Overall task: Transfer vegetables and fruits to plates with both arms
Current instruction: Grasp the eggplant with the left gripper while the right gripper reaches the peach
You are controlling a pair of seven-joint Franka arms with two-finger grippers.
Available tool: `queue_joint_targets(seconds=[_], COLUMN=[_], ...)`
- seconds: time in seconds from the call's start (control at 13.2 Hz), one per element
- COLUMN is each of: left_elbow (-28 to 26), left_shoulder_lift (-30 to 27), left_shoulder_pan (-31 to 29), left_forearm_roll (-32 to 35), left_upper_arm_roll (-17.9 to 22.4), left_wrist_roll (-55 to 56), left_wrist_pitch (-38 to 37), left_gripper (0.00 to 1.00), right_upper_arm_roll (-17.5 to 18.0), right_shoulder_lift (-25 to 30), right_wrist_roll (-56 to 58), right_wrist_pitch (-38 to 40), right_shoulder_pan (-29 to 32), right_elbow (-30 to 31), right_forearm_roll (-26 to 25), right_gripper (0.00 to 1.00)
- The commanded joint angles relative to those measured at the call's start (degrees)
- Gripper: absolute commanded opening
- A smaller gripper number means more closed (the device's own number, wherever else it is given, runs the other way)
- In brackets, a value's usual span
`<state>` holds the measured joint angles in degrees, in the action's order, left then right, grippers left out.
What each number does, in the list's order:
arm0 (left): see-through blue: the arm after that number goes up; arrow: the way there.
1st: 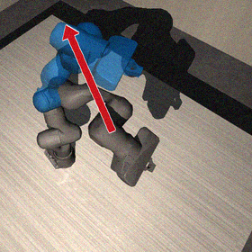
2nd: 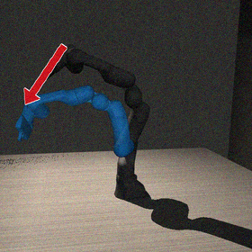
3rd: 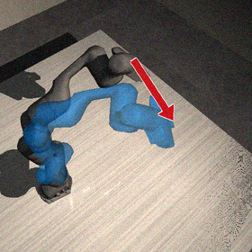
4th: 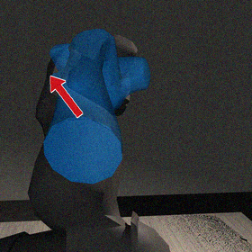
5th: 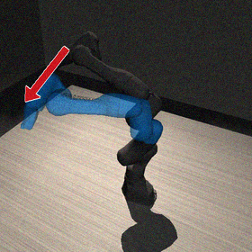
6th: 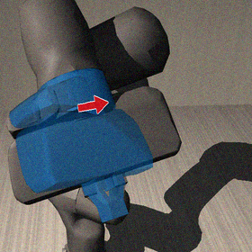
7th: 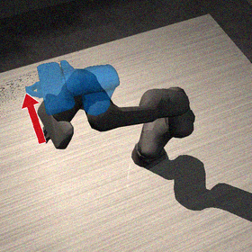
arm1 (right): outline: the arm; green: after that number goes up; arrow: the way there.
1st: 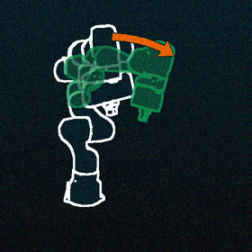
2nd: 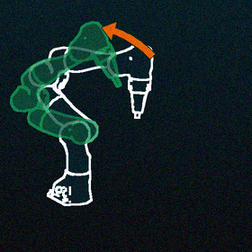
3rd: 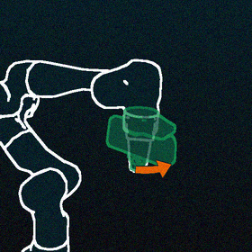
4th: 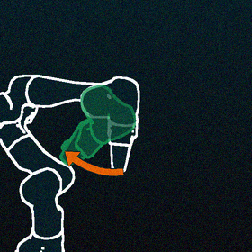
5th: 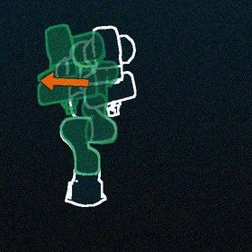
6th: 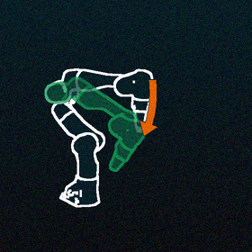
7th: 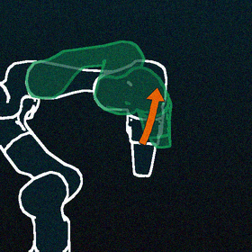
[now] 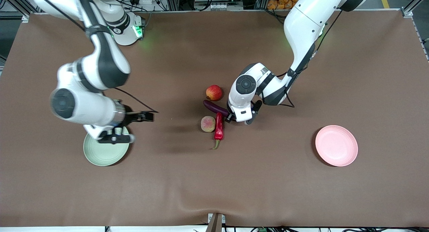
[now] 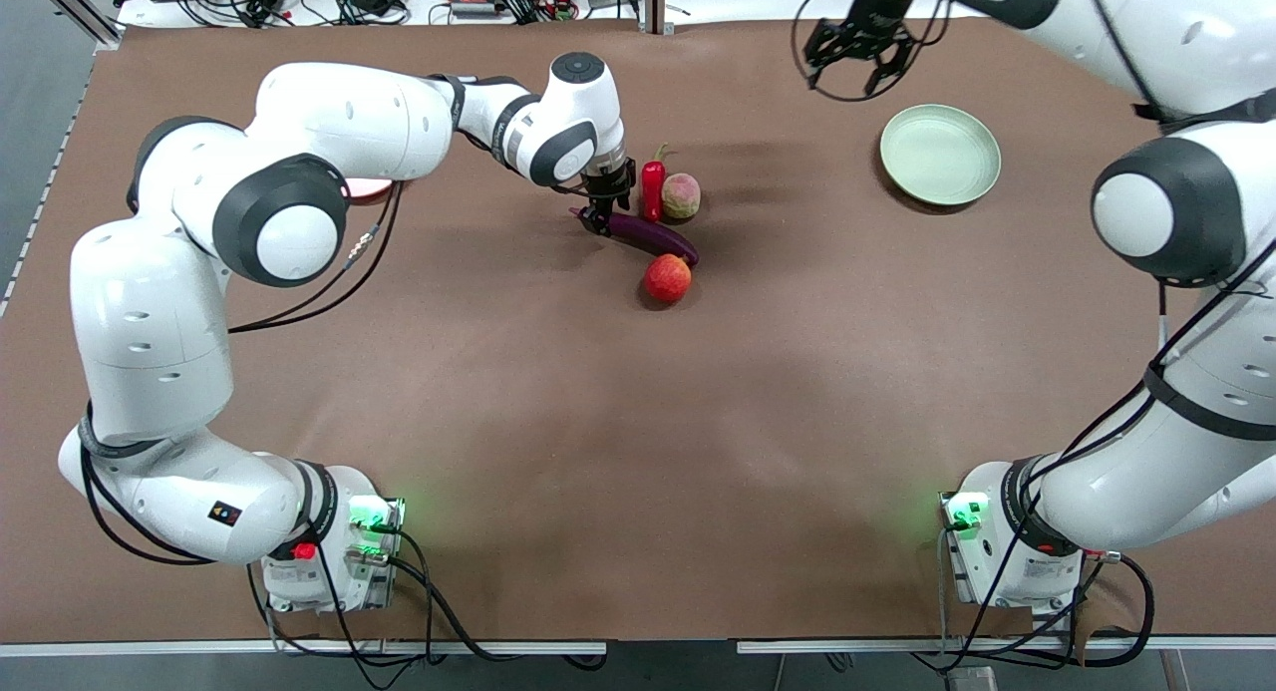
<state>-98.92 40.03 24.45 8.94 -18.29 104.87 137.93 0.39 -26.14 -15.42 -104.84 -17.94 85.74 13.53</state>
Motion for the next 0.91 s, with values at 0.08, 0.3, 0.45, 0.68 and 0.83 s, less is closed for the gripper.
queue_joint_targets(seconds=[0.08, 0.3, 0.45, 0.68, 0.83], left_elbow=[1.18, 1.1, 1.1, 2.58, 6.0], left_shoulder_lift=[0.92, 0.49, -2.22, -10.39, -13.39], left_shoulder_pan=[0.6, -0.1, -1.06, -5.8, -8.87], left_forearm_roll=[2.38, 5.82, 5.91, 3.9, -1.18], left_upper_arm_roll=[0.62, 0.54, 0.62, -0.43, -0.52], left_wrist_roll=[1.56, 1.04, 0.16, -7.1, -14.39], left_wrist_pitch=[0.94, 0.94, -0.02, -9.75, -17.13], left_gripper=[0.14, 0.0, 0.0, 0.0, 0.0], right_upper_arm_roll=[-0.56, -0.56, -0.56, -0.65, -0.65], right_shoulder_lift=[-2.24, -2.6, -2.6, -3.83, -4.8], right_wrist_roll=[-4.6, -9.01, -9.01, -10.94, -13.66], right_wrist_pitch=[-3.6, -9.67, -10.38, -13.19, -15.38], right_shoulder_pan=[-4.8, -7.8, -9.03, -11.05, -12.99], right_elbow=[-0.05, 3.55, 4.17, 4.26, 4.26], right_forearm_roll=[1.68, 1.68, 1.68, 1.68, 1.68], right_gripper=[1.0, 1.0, 1.0, 1.0, 1.0])
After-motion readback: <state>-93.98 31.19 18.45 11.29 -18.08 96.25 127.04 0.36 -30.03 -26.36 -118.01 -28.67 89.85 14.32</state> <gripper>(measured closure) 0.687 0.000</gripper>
